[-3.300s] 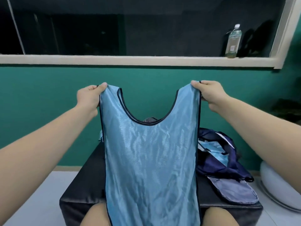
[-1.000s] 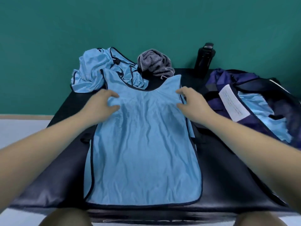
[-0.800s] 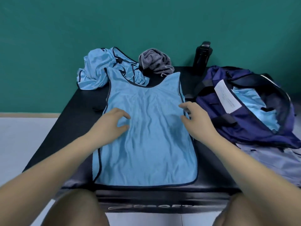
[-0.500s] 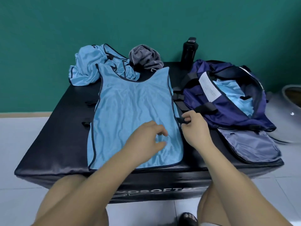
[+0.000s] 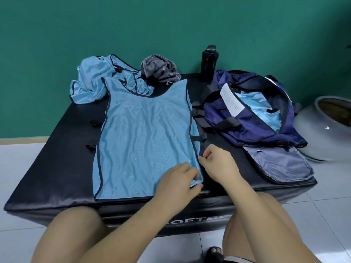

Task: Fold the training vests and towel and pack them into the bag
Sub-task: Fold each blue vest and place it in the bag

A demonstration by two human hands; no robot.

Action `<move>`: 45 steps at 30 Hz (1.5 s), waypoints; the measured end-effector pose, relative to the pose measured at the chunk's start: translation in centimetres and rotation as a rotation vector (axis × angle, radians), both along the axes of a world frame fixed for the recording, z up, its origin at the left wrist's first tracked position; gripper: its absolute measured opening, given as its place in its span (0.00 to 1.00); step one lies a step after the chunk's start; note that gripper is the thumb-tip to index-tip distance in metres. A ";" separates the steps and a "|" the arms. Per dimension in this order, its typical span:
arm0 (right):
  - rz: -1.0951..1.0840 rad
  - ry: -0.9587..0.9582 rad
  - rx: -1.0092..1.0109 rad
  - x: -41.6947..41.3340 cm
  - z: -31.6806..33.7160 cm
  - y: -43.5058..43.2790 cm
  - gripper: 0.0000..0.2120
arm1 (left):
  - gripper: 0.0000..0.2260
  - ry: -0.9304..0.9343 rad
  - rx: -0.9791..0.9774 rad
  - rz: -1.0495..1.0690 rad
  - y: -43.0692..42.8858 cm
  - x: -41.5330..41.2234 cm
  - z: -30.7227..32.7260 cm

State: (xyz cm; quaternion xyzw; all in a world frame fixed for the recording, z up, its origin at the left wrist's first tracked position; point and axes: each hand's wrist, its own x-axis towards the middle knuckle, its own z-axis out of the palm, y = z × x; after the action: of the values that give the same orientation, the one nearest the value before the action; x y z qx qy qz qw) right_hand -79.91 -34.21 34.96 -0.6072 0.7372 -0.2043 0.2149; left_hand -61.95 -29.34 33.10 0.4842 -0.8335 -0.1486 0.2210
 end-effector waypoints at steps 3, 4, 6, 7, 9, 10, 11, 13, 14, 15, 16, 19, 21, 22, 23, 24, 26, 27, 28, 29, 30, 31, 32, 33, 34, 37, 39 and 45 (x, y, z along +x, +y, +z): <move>0.003 0.016 -0.024 0.1 -0.2 0.2 0.11 | 0.05 -0.021 -0.035 -0.009 -0.3 0.0 0.0; 0.003 0.015 -0.025 0.2 -0.2 0.2 0.11 | 0.03 -0.009 -0.010 0.009 -0.4 0.1 0.2; -0.003 0.005 -0.024 0.2 -0.1 0.2 0.12 | 0.02 0.061 0.094 0.099 -0.5 0.6 0.8; -0.004 0.005 -0.023 0.2 0.0 0.2 0.11 | 0.02 0.124 0.151 0.163 -0.6 0.9 1.0; 0.000 0.008 -0.013 0.1 0.1 0.3 0.09 | 0.01 0.305 0.261 0.291 -1.1 1.8 1.6; 0.002 0.006 -0.006 0.1 0.1 0.3 0.08 | 0.03 0.397 0.309 0.357 -1.4 2.4 1.9; 0.002 0.003 -0.001 0.0 0.2 0.3 0.06 | 0.04 0.468 0.345 0.420 -1.8 2.9 2.2; 0.001 -0.001 0.002 -0.1 0.2 0.4 0.03 | 0.04 0.549 0.386 0.514 -2.4 4.0 2.6; -0.005 -0.007 0.004 0.0 0.3 0.4 0.03 | 0.04 0.579 0.403 0.542 -2.7 4.5 2.8; -0.014 -0.020 0.004 0.0 0.4 0.4 0.02 | 0.04 0.606 0.421 0.560 -2.8 5.0 2.8; -0.024 -0.042 0.005 0.2 0.5 0.5 0.03 | 0.05 0.629 0.443 0.572 -3.0 5.3 2.9; -0.037 -0.186 0.003 0.9 0.9 0.7 0.07 | 0.06 0.687 0.529 0.595 -3.4 5.7 3.2; 0.019 -0.261 -0.017 1.4 1.2 0.9 0.06 | 0.06 0.689 0.558 0.586 -3.6 5.6 3.2; 0.075 -0.255 -0.028 1.6 1.3 1.0 0.08 | 0.06 0.678 0.556 0.583 -3.6 5.6 3.2; 0.139 -0.234 -0.034 1.8 1.4 1.2 0.12 | 0.06 0.668 0.550 0.580 -3.6 5.6 3.2; 0.195 -0.197 -0.031 2.0 1.5 1.3 0.15 | 0.06 0.663 0.545 0.578 -3.6 5.5 3.1; 0.266 -0.095 -0.020 2.3 1.5 1.6 0.21 | 0.06 0.675 0.542 0.579 -3.6 5.5 3.1; 0.282 -0.045 -0.026 2.5 1.5 1.7 0.23 | 0.06 0.683 0.539 0.577 -3.5 5.5 3.1; 0.289 0.000 -0.046 2.7 1.4 1.8 0.24 | 0.06 0.691 0.537 0.569 -3.5 5.4 3.2; 0.291 0.040 -0.079 2.9 1.4 1.8 0.23 | 0.06 0.698 0.536 0.556 -3.5 5.3 3.2; 0.294 0.079 -0.119 3.2 1.3 1.7 0.22 | 0.05 0.705 0.536 0.541 -3.3 5.2 3.3; 0.299 0.116 -0.163 3.4 1.2 1.7 0.21 | 0.05 0.712 0.534 0.525 -3.2 5.0 3.4; 0.306 0.144 -0.203 3.6 1.2 1.7 0.19 | 0.05 0.719 0.532 0.508 -3.0 4.9 3.5; 0.314 0.161 -0.241 3.7 1.1 1.6 0.18 | 0.05 0.726 0.532 0.492 -2.9 4.8 3.6; 0.320 0.176 -0.277 3.8 1.1 1.6 0.17 | 0.05 0.731 0.531 0.479 -2.8 4.7 3.6; 0.351 0.281 -0.385 4.0 1.1 1.7 0.17 | 0.05 0.763 0.527 0.457 -2.6 4.6 3.6; 0.377 0.361 -0.432 4.1 1.2 1.9 0.19 | 0.05 0.810 0.530 0.437 -2.5 4.5 3.6; 0.346 0.418 -0.597 3.6 1.5 1.8 0.04 | 0.05 0.790 0.483 0.390 -2.1 4.5 4.1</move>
State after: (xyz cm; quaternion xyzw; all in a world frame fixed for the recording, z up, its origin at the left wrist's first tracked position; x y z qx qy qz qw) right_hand -76.32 -32.44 36.47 -0.7867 0.5600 -0.2421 -0.0944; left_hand -57.45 -31.46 37.16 0.5749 -0.5221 -0.4651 0.4250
